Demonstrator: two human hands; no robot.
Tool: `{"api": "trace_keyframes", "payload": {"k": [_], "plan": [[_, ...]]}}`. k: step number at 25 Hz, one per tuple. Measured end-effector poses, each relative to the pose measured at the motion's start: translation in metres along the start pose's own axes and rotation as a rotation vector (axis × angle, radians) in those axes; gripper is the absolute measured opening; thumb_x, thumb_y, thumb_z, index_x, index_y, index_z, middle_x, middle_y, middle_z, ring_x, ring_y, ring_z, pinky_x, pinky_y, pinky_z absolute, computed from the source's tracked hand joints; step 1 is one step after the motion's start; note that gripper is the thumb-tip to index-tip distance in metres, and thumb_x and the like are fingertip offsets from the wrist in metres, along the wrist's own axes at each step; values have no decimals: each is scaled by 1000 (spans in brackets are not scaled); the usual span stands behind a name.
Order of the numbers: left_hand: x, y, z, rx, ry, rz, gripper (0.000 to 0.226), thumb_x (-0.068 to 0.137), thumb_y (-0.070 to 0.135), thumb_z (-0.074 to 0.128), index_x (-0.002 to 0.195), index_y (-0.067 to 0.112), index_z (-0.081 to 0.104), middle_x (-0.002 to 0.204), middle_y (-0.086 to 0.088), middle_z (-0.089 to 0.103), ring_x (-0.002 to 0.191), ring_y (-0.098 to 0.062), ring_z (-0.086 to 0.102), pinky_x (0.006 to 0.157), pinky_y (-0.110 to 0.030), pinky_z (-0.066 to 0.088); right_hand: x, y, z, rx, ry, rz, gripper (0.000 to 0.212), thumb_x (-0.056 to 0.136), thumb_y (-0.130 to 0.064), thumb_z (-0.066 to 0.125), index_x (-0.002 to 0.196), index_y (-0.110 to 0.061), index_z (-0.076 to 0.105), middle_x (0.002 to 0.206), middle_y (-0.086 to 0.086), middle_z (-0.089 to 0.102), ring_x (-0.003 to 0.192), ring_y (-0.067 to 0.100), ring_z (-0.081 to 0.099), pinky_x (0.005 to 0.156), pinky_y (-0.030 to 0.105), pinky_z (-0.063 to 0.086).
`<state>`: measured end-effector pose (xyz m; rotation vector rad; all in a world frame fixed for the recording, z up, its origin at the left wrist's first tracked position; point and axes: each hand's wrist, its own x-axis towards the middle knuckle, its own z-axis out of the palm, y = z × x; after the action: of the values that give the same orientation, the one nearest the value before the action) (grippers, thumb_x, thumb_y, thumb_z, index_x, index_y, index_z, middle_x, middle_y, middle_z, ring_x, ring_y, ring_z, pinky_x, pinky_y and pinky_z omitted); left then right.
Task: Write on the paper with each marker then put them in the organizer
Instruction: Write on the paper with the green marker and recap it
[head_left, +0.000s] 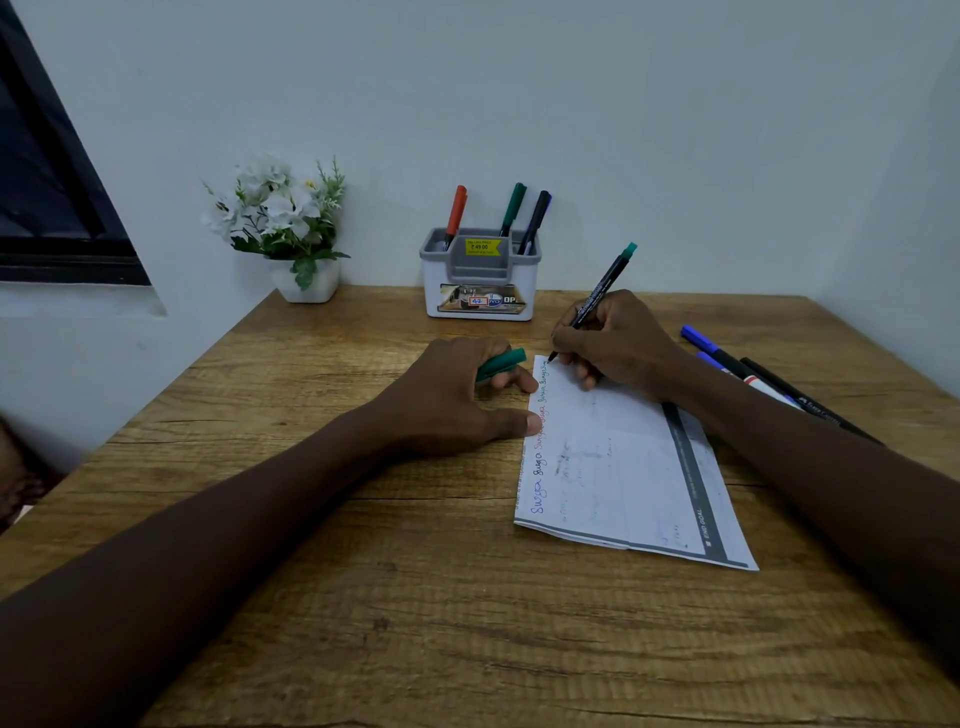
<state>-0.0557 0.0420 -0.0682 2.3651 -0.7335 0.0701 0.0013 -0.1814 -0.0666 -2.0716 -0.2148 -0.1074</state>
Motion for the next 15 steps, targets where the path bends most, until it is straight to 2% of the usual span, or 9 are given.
{"api": "trace_keyframes", "payload": {"k": [3,7,10,13,15], "plan": [[0,0,0,-6,1,11,44,74,47,85,75,25,47,107,16,74,103,-4,65,86,-27,49,2,1,0,-6,10,2,13,90,-6,69,86,6,71,75,19,76,45,17,63,44,26,53],[1,-3,0,43,11,10,44,72,57,82,76,30,48,108,13,73,102,-8,65,89,-36,53,5,5,0,16,-1,2,11,90,-7,70,87,4,71,78,23,76,49,21,65,47,29,56],[0,-1,0,36,8,17,42,75,51,84,75,29,47,107,13,73,100,-7,64,89,-37,53,4,5,-1,12,7,12,12,90,-7,69,88,5,71,78,25,75,50,23,65,49,31,57],[-1,3,0,20,13,-2,36,79,56,77,75,31,51,99,9,73,92,-9,65,80,-37,53,0,1,-2,101,59,-19,14,92,-4,68,91,10,67,79,28,72,49,23,63,48,32,56],[-2,4,1,-50,57,-39,30,95,56,58,82,29,65,87,7,68,81,-8,61,71,-31,48,-3,-5,-4,238,55,-50,7,92,0,68,95,3,63,77,23,71,47,20,61,48,31,54]]}}
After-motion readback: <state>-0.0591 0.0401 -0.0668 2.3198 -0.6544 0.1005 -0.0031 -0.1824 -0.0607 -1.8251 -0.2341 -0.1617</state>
